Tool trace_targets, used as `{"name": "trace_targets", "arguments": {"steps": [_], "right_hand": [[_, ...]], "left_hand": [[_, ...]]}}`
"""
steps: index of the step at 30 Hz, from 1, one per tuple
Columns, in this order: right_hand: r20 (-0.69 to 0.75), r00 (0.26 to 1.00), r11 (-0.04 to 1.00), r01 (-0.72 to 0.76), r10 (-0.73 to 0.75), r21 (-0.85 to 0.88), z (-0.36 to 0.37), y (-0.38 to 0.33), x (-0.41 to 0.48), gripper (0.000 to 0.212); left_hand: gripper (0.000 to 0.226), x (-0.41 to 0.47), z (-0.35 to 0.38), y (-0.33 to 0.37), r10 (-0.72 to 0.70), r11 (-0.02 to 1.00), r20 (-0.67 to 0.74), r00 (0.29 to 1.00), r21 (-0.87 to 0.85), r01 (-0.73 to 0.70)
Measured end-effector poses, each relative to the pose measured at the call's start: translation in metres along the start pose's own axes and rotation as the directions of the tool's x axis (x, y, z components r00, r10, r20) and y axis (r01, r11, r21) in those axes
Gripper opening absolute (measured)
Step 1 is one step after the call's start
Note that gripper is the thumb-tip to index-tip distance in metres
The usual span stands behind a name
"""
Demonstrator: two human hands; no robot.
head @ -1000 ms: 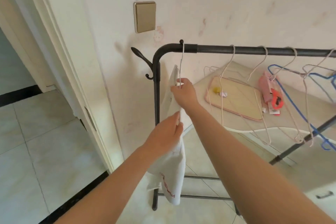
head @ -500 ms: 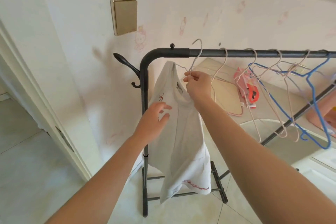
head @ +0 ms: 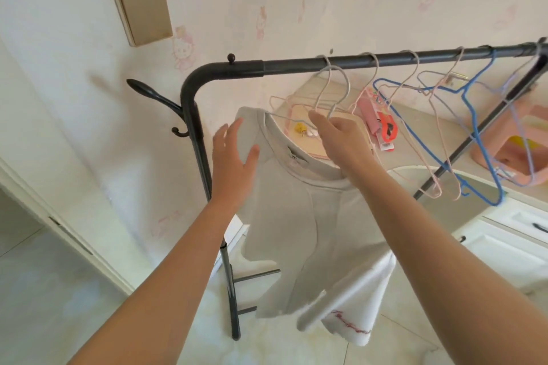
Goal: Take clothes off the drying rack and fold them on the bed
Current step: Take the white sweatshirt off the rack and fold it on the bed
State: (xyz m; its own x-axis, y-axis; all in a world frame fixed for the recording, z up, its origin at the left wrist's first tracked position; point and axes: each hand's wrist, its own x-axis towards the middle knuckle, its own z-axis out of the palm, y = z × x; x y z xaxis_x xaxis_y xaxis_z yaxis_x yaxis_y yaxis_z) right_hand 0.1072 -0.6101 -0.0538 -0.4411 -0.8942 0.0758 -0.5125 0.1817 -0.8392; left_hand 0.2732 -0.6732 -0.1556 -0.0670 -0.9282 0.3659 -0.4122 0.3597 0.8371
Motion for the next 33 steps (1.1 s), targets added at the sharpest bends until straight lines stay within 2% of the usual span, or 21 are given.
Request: {"name": "trace_targets", "arguments": {"steps": [3,7,9,12,14,18,24,29,33], "right_hand": [[-0.026,1.000,0.998,0.015,-0.017,-0.068,-0.021,0.019,0.001,0.053],[-0.021,0.998,0.992,0.051,-0.053,-0.112,-0.043,0.043,-0.004,0.053],[-0.008,0.998,0.993,0.064,-0.065,-0.095,-0.054,0.056,-0.008,0.052],[-0.032,0.995,0.994,0.090,-0.092,-0.057,-0.070,0.070,-0.011,0.052],[-0.057,0.992,0.993,0.114,-0.117,-0.040,-0.076,0.077,-0.013,0.053],[-0.054,0.989,0.991,0.133,-0.135,-0.032,-0.082,0.088,-0.019,0.049],[0.008,0.990,0.988,0.138,-0.138,-0.070,-0.088,0.111,-0.031,0.050],[0.005,0.992,0.985,0.129,-0.129,-0.112,-0.088,0.119,-0.041,0.038],[-0.039,0.996,0.994,0.079,-0.082,-0.073,-0.089,0.125,-0.043,0.040]], "left_hand": [[0.049,0.005,0.001,-0.002,0.102,0.989,-0.015,0.995,0.112,-0.099],[0.038,0.007,0.008,0.002,0.241,0.949,0.129,0.962,0.174,-0.261],[0.032,-0.001,0.010,0.006,0.267,0.950,0.203,0.942,0.112,-0.293],[0.018,-0.021,0.010,0.021,0.201,0.978,0.375,0.905,-0.121,-0.168],[0.012,-0.032,0.012,0.030,0.195,0.973,0.408,0.892,-0.195,-0.123],[0.011,-0.050,0.020,0.039,0.129,0.967,0.338,0.932,-0.251,-0.043],[0.015,-0.072,0.030,0.042,0.068,0.992,0.251,0.966,-0.120,-0.039],[0.019,-0.085,0.034,0.052,0.060,0.998,0.152,0.986,0.005,-0.062],[0.018,-0.073,0.020,0.043,0.016,1.000,0.046,0.999,-0.005,-0.016]]}}
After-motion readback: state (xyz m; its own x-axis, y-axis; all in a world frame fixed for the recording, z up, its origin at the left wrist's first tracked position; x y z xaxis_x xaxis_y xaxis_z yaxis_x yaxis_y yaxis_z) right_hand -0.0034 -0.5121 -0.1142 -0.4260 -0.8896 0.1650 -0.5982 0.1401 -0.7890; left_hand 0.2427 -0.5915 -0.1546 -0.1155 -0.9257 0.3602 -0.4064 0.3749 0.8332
